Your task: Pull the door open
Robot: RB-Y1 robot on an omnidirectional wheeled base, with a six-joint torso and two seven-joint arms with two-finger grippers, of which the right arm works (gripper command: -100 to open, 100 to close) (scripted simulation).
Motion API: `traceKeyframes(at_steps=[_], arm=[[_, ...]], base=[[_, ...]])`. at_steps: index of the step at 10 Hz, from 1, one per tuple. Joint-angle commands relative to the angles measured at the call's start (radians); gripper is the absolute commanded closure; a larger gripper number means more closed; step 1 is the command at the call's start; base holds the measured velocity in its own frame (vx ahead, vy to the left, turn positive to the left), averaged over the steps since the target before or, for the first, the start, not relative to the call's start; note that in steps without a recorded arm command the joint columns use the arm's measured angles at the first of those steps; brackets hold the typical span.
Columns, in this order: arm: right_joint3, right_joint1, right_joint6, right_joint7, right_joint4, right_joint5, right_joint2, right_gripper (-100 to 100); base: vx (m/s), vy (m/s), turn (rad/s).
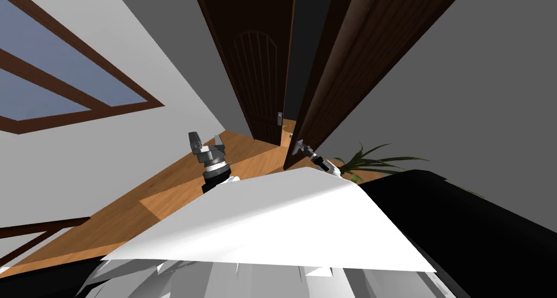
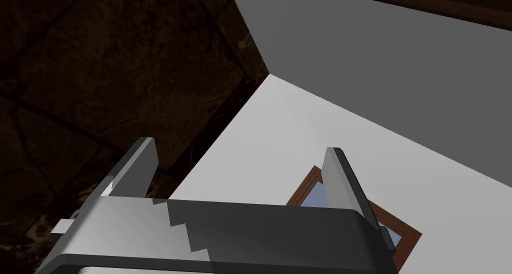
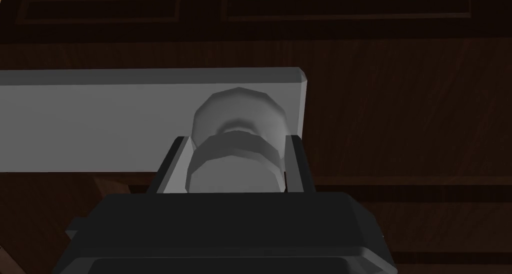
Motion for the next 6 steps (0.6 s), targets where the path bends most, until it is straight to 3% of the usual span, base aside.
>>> traceKeyframes(at_steps=[1,2,3,6], arm=[[-0.001,0.004,-0.025,-0.009,0.009,0.003,-0.010,100],[-0.001,0.004,-0.035,-0.013,0.013,0.004,-0.015,100],[0.003,0.006,-0.026,-0.010,0.010,0.005,-0.010,100],[0.000,0.005,-0.065,-0.021,0.033,0.014,-0.022,100]], base=[[-0.194,-0.161,0.110],[-0.173,-0.126,0.097],[-0.079,-0.050,0.015],[-0.151,-0.110,0.141]])
